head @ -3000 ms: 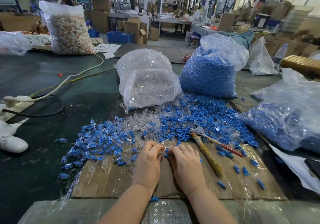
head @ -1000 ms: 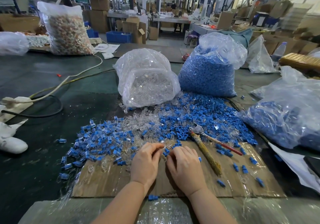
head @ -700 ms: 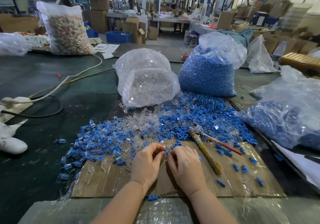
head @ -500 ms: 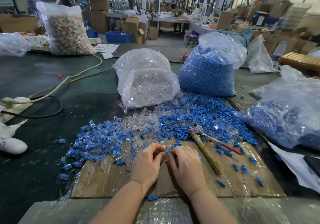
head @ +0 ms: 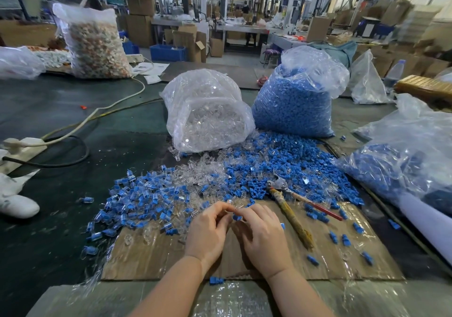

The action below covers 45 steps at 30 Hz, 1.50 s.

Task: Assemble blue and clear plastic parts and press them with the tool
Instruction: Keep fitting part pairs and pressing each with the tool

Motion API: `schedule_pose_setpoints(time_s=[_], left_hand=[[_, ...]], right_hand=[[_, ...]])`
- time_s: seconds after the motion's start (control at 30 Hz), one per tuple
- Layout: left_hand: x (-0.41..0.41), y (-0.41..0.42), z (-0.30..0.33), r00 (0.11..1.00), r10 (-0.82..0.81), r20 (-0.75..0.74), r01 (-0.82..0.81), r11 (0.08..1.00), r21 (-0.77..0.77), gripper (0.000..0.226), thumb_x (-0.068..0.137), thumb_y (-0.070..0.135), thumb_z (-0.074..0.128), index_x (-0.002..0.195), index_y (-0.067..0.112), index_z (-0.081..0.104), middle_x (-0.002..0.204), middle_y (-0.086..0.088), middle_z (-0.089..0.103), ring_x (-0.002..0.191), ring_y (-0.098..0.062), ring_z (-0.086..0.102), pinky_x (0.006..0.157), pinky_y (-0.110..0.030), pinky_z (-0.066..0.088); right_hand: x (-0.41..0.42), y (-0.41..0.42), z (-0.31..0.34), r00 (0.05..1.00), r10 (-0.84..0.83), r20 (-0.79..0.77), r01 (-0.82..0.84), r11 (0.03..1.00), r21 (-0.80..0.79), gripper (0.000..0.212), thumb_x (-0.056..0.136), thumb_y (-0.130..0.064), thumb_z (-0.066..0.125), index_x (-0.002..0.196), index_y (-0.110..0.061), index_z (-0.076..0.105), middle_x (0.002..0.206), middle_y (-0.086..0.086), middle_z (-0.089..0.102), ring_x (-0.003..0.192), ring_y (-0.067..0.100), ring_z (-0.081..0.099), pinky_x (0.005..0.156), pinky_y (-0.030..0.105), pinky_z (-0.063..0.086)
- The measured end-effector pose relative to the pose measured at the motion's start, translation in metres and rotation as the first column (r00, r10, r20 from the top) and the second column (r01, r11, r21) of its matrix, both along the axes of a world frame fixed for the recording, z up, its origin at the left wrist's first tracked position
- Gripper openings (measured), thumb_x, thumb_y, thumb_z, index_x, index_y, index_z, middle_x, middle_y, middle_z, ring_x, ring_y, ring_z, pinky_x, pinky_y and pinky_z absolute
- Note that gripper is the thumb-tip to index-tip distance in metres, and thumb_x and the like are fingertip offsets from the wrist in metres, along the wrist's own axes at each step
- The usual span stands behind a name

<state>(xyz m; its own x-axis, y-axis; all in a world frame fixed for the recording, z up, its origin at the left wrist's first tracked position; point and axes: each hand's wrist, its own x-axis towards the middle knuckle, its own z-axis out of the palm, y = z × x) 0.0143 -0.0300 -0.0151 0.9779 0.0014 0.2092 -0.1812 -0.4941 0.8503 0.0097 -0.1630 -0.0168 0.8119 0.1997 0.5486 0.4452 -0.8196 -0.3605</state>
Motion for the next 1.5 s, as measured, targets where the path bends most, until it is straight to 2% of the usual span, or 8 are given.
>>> schedule_pose_setpoints(time_s=[0.2,0.47,0.6,0.8,1.23,1.3,1.4,1.5], left_hand=[[0.002,-0.001,-0.001,1.0,0.023,-0.012,-0.024,0.999,-0.028,0.018,0.088,0.014,0.061,0.087,0.032,0.063,0.082,0.013,0.066,0.079,0.001,0.06,0.074,-0.013,0.049],[0.003,-0.001,0.002,0.997,0.045,-0.065,-0.051,0.995,-0.09,0.019,0.087,0.013,0.062,0.084,0.031,0.06,0.079,0.012,0.064,0.076,0.001,0.059,0.068,-0.006,0.045],[0.004,-0.002,0.005,0.994,0.052,-0.099,-0.062,0.993,-0.104,0.021,0.087,0.012,0.061,0.083,0.032,0.057,0.081,0.01,0.062,0.077,0.001,0.056,0.066,-0.003,0.042],[0.009,-0.004,0.011,0.985,0.073,-0.159,-0.096,0.985,-0.144,0.017,0.088,0.014,0.06,0.082,0.03,0.057,0.083,0.006,0.061,0.079,-0.006,0.057,0.063,-0.006,0.043],[0.012,-0.007,0.04,0.967,0.082,-0.243,-0.162,0.929,-0.332,0.008,0.088,0.008,0.059,0.09,0.015,0.061,0.086,-0.005,0.064,0.077,-0.017,0.061,0.071,-0.024,0.051],[0.016,-0.006,0.045,0.96,0.079,-0.267,-0.183,0.902,-0.391,0.008,0.087,0.007,0.059,0.09,0.014,0.06,0.085,-0.005,0.063,0.07,-0.013,0.058,0.063,-0.021,0.049],[0.022,-0.004,0.052,0.944,0.056,-0.325,-0.212,0.856,-0.471,0.008,0.087,0.006,0.059,0.091,0.014,0.06,0.085,-0.004,0.061,0.064,-0.009,0.054,0.054,-0.017,0.043],[0.03,-0.002,0.057,0.932,0.091,-0.35,-0.268,0.824,-0.5,0.009,0.087,0.006,0.061,0.094,0.011,0.062,0.082,-0.003,0.062,0.062,-0.009,0.053,0.054,-0.019,0.04]], right_hand=[[-0.001,0.001,0.005,1.0,0.024,-0.01,-0.024,1.0,0.007,0.025,0.086,-0.03,0.049,0.09,-0.015,0.069,0.081,-0.001,0.062,0.072,0.023,0.059,0.062,0.036,0.051],[0.003,-0.015,0.006,0.972,-0.225,0.063,0.228,0.973,-0.04,0.026,0.075,-0.016,0.076,0.099,-0.011,0.067,0.096,0.005,0.065,0.089,0.025,0.062,0.081,0.042,0.048],[0.013,-0.043,0.015,0.796,-0.58,-0.171,0.523,0.802,-0.288,0.051,0.093,-0.039,0.047,0.137,-0.014,0.04,0.139,0.013,0.044,0.13,0.029,0.039,0.11,0.046,0.023],[0.026,-0.068,0.021,0.608,-0.7,-0.375,0.464,0.696,-0.548,0.077,0.091,-0.063,0.026,0.15,-0.017,0.007,0.153,0.01,0.022,0.142,0.027,0.017,0.112,0.056,0.005],[0.027,-0.055,0.028,0.693,-0.685,-0.224,0.431,0.643,-0.633,0.047,0.096,-0.023,0.04,0.139,-0.009,0.027,0.131,0.014,0.044,0.119,0.03,0.041,0.093,0.044,0.041],[0.029,-0.053,0.038,0.739,-0.626,-0.249,0.411,0.711,-0.57,0.037,0.098,-0.024,0.036,0.131,-0.009,0.035,0.122,0.012,0.048,0.11,0.028,0.047,0.086,0.037,0.044],[0.031,-0.041,0.057,0.811,-0.307,-0.497,0.262,0.952,-0.16,0.024,0.1,-0.027,0.032,0.101,-0.009,0.049,0.094,0.008,0.055,0.084,0.023,0.051,0.069,0.032,0.038],[0.028,-0.027,0.078,0.645,0.091,-0.759,0.25,0.913,0.322,0.027,0.098,-0.019,0.037,0.073,-0.011,0.042,0.068,0.007,0.045,0.059,0.019,0.04,0.054,0.027,0.032]])
